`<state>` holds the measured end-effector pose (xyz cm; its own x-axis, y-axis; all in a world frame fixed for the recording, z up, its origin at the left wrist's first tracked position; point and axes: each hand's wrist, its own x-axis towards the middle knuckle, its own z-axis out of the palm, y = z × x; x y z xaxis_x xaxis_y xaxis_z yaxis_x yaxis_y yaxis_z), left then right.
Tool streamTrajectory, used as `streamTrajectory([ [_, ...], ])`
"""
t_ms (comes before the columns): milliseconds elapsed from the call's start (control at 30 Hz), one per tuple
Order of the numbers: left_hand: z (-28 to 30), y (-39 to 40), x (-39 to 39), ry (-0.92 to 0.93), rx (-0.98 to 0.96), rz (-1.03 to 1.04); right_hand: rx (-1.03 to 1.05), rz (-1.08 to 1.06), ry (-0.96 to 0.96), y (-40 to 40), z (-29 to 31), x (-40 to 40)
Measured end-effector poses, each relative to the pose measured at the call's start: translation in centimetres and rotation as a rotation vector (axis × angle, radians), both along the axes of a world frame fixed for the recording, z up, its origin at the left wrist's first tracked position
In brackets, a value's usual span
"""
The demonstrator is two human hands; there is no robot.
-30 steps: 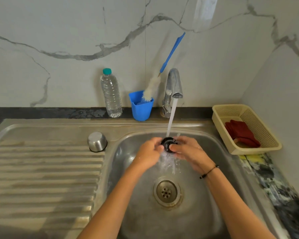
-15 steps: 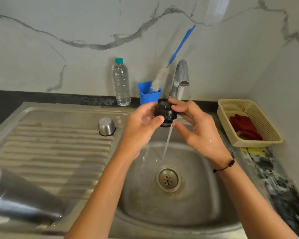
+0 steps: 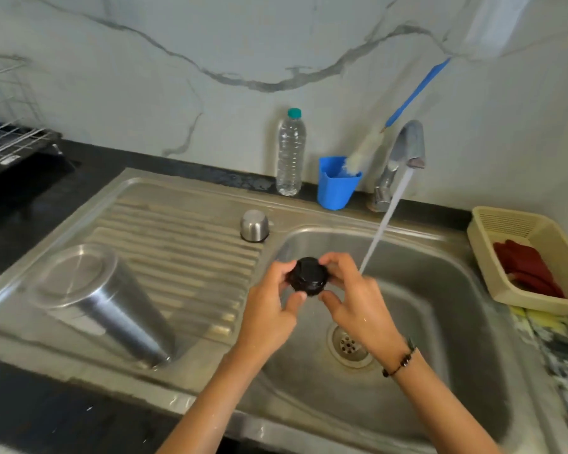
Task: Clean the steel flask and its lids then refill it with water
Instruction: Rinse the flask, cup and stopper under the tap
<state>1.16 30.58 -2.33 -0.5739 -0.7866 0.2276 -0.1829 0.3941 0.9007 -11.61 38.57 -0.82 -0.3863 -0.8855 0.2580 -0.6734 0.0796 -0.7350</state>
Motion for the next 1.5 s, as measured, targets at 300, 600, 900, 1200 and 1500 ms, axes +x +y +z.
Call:
streamTrajectory([
  [300, -1.9, -2.6, 2.7, -0.225, -0.010, 0.210, 0.250, 0.130, 0.135, -6.2, -1.0, 2.2],
  [600, -2.6, -7.8, 4.8, -0.396, 0.079, 0.532, 0.246, 0.232, 0.078, -14.7, -3.7, 6.4],
  [900, -2.3, -10.0, 4.4, -0.620, 0.088, 0.533, 0.302, 0.246, 0.059, -16.6, -3.9, 6.4],
  [1200, 1.9, -11.2, -2.3, -0.746, -0.162, 0.357, 0.217, 0.048, 0.023, -15.2, -0.4, 0.3],
  [1500, -0.5, -15.6, -9.4, -0.898, -0.089, 0.221, 0.313, -0.075, 0.001, -12.4, -1.0, -4.8],
])
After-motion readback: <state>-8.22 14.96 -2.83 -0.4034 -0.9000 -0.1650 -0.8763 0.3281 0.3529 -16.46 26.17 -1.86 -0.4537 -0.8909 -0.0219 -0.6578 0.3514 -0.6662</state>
